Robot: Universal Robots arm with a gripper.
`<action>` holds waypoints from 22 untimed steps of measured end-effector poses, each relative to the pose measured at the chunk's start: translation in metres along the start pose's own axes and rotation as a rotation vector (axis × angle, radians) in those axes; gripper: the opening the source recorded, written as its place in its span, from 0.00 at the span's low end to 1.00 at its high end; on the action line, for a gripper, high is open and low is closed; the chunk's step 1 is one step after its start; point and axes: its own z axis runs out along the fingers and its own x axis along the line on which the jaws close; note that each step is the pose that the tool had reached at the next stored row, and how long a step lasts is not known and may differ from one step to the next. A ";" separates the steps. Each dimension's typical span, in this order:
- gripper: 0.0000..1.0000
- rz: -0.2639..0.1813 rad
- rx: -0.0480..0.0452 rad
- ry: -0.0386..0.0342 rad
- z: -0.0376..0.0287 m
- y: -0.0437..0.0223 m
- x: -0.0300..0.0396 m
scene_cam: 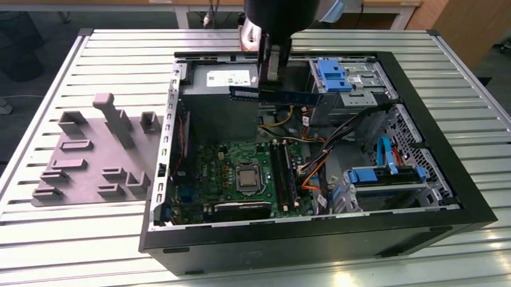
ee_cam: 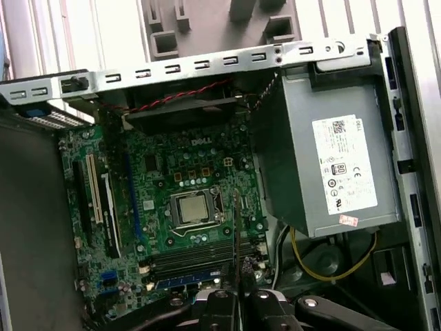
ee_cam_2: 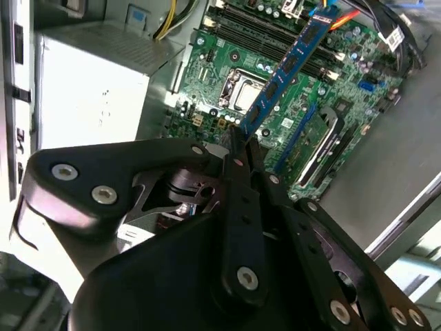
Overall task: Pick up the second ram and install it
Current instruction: 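Insert the second ram into the second slot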
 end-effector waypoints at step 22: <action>0.14 0.336 0.0242 0.0028 0.0033 -0.0001 0.0002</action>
